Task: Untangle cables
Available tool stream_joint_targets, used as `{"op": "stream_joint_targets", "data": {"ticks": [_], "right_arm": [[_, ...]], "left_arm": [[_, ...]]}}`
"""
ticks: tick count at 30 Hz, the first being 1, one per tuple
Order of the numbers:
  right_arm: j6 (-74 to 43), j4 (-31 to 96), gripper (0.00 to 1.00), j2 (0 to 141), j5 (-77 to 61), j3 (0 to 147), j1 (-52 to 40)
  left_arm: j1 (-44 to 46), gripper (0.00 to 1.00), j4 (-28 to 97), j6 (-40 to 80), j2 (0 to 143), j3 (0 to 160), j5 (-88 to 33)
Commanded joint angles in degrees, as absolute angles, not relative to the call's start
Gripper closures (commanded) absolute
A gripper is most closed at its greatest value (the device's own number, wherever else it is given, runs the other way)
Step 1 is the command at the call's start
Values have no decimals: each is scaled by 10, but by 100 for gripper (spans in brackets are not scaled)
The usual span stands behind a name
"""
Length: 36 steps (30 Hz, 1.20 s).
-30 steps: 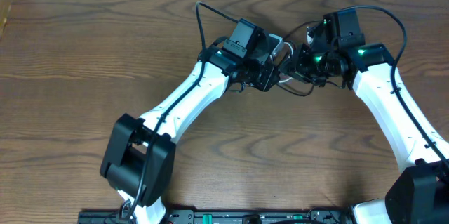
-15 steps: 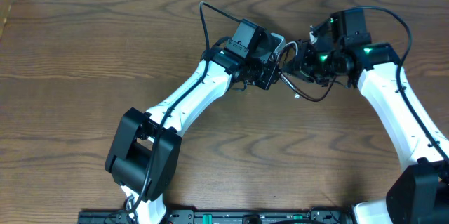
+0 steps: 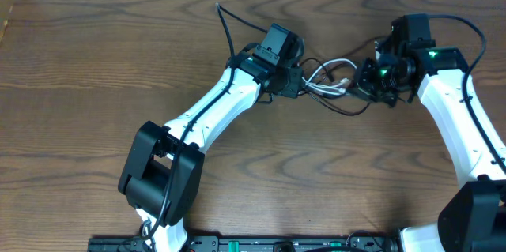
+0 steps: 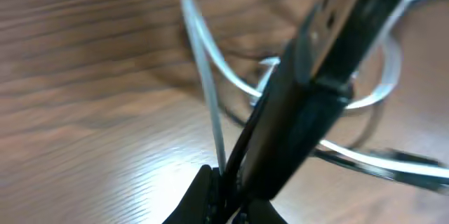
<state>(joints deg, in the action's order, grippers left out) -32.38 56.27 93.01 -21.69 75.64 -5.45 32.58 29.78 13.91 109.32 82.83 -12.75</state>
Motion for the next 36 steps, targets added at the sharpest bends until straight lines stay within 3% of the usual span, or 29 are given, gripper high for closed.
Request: {"op": "stream_joint_targets", "data": {"ticks": [1, 6, 10, 14, 16, 20, 25, 27, 36], "right_arm": [[-303, 582, 99, 939, -112, 759, -59], [-282, 643, 89, 947, -31, 759, -65], [-285, 698, 87, 967, 43, 758, -60], [-282, 696, 86, 986, 26, 756, -53], [-225, 672, 83, 987, -34, 757, -54], [-99, 609, 71, 956, -236, 761, -56], [-72, 528, 43, 908, -362, 761, -69], [-72, 512, 37, 902, -373, 761, -78], [13, 510, 39, 937, -397, 761, -142]], "left_arm": [[321, 92, 304, 179, 1096, 827, -30], [321, 93, 307, 179, 1095, 827, 8], [317, 93, 310, 173, 1074, 827, 7], [317, 93, 315, 152, 1014, 827, -16], [317, 93, 322, 151, 973, 827, -61], [317, 93, 327, 151, 908, 827, -226], [312, 93, 316, 169, 868, 829, -310], [304, 93, 307, 189, 856, 833, -333], [251, 93, 235, 289, 817, 835, -401]]}}
